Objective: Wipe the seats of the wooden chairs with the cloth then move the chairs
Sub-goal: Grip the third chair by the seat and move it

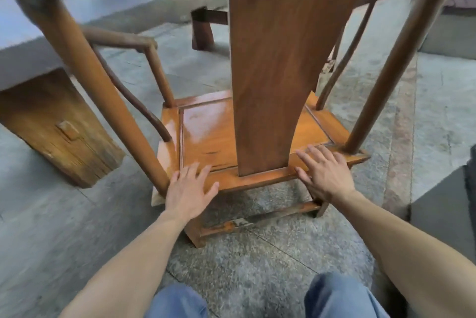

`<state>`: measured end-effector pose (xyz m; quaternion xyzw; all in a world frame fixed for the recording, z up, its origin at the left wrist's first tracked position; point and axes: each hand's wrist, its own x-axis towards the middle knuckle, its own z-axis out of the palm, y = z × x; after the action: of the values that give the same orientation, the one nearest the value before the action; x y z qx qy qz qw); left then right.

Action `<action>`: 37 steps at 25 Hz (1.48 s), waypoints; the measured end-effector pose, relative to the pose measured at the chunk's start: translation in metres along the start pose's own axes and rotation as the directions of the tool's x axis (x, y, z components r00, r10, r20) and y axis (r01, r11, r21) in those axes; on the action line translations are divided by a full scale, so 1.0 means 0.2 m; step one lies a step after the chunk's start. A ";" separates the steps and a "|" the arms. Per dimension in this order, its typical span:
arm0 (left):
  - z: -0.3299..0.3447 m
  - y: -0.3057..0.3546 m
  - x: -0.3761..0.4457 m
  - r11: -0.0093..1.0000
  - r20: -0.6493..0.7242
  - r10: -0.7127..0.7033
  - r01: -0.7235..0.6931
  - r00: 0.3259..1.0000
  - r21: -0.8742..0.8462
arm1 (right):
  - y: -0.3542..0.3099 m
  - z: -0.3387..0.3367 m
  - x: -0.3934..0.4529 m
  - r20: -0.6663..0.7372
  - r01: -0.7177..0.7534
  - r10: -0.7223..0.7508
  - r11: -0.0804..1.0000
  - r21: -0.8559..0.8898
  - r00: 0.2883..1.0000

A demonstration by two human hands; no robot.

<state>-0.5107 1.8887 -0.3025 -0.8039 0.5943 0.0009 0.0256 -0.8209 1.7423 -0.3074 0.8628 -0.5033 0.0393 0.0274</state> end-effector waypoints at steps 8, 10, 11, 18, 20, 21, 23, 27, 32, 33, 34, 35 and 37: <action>0.34 -0.06 0.14 1.000 -0.232 0.013 -0.018 0.973 -0.021 | -0.07 0.37 0.20 -0.176 0.075 -0.070 0.997 0.022 0.982; 0.36 -0.06 0.13 1.000 -0.258 0.021 -0.026 0.966 -0.015 | -0.07 0.39 0.19 -0.210 0.070 -0.065 0.997 0.014 0.976; 0.36 -0.05 0.13 1.000 -0.265 0.023 -0.028 0.964 -0.013 | -0.07 0.38 0.19 -0.220 0.065 -0.061 0.998 0.011 0.974; 0.39 -0.07 0.17 0.997 -0.334 0.067 -0.076 0.940 -0.015 | -0.08 0.40 0.21 -0.310 0.064 -0.063 0.998 -0.007 0.949; 0.40 -0.08 0.17 0.996 -0.354 0.071 -0.083 0.933 -0.017 | -0.08 0.42 0.20 -0.350 0.079 -0.082 0.997 -0.022 0.933; 0.40 -0.09 0.17 0.996 -0.354 0.074 -0.087 0.933 -0.022 | -0.08 0.41 0.21 -0.373 0.095 -0.101 0.995 -0.034 0.922; 0.38 -0.09 0.17 0.995 -0.352 0.077 -0.094 0.933 -0.031 | -0.07 0.41 0.24 -0.419 0.138 -0.144 0.989 -0.044 0.897; 0.39 -0.08 0.17 0.996 -0.370 0.056 -0.075 0.927 -0.039 | -0.03 0.46 0.30 -0.557 0.228 -0.233 0.970 -0.080 0.797; 0.40 -0.09 0.22 0.996 -0.440 0.044 -0.071 0.897 -0.045 | -0.01 0.50 0.39 -0.620 0.308 -0.278 0.949 -0.061 0.734; 0.40 -0.08 0.25 0.997 -0.449 0.040 -0.067 0.893 -0.044 | 0.00 0.50 0.42 -0.623 0.305 -0.272 0.951 -0.057 0.734; 0.40 -0.08 0.28 0.998 -0.451 0.028 -0.053 0.892 -0.043 | 0.00 0.51 0.47 -0.624 0.307 -0.271 0.950 -0.052 0.733; 0.40 -0.08 0.31 0.998 -0.449 0.013 -0.038 0.893 -0.048 | 0.01 0.52 0.52 -0.626 0.313 -0.278 0.948 -0.057 0.729; 0.40 -0.06 0.40 0.999 -0.453 -0.010 -0.015 0.892 -0.052 | 0.03 0.53 0.63 -0.625 0.313 -0.288 0.947 -0.074 0.725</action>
<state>-0.4733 1.8189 -0.3851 -0.7817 0.5846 -0.1702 -0.1350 -0.7603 1.6206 -0.4018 0.8700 -0.3179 0.3290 0.1837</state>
